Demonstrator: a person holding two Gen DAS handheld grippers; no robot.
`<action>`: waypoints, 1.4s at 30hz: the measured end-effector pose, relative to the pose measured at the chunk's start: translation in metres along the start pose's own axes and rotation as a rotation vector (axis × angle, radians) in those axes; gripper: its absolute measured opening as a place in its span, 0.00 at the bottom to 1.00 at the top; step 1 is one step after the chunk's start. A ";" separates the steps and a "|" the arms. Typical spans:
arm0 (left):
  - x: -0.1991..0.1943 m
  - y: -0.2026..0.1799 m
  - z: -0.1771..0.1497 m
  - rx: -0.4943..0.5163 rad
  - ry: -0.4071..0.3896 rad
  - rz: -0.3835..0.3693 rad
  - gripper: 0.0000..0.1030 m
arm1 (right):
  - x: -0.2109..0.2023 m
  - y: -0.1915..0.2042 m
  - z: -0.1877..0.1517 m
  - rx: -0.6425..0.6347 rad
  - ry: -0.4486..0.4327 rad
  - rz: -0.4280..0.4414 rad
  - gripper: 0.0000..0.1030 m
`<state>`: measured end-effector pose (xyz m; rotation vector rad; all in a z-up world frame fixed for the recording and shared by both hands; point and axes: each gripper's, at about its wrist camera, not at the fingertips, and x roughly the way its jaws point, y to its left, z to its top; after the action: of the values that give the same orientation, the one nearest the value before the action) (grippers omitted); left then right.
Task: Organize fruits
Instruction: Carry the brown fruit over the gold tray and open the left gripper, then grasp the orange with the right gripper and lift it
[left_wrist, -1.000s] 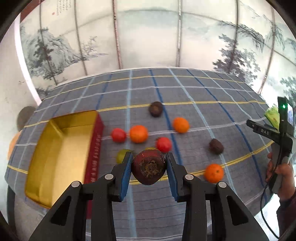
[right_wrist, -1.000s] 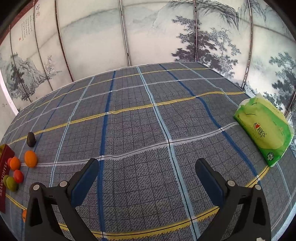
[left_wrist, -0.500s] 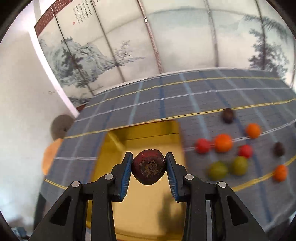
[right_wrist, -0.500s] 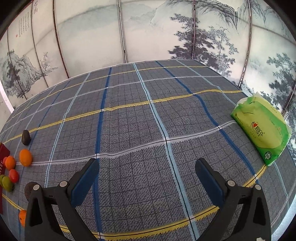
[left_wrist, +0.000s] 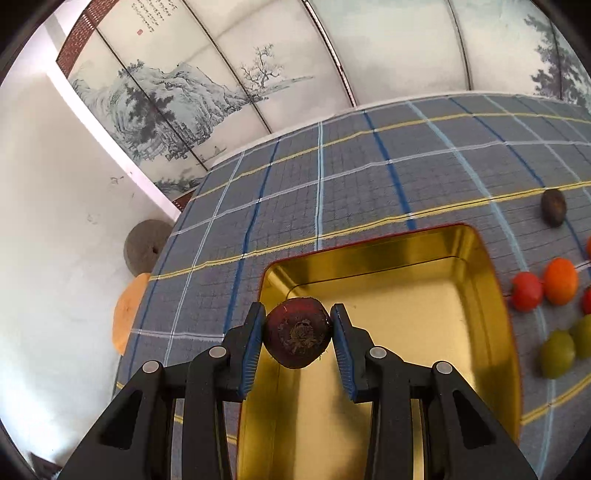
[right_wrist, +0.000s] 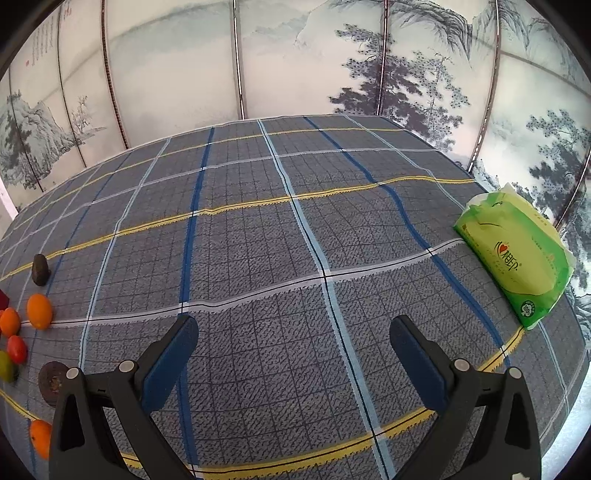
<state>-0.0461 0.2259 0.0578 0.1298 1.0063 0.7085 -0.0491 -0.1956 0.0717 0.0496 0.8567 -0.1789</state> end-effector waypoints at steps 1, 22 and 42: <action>0.003 0.002 0.002 0.000 0.008 0.003 0.36 | 0.000 0.000 0.000 -0.002 0.001 -0.004 1.00; -0.008 0.010 0.002 -0.023 -0.047 0.053 0.62 | -0.008 0.003 -0.002 -0.016 -0.043 -0.047 1.00; -0.124 -0.019 -0.055 -0.162 -0.139 -0.034 0.63 | -0.159 0.103 -0.097 -0.348 -0.193 0.401 0.64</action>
<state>-0.1223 0.1253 0.1098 0.0204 0.8138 0.7364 -0.2052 -0.0614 0.1255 -0.1202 0.6598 0.3375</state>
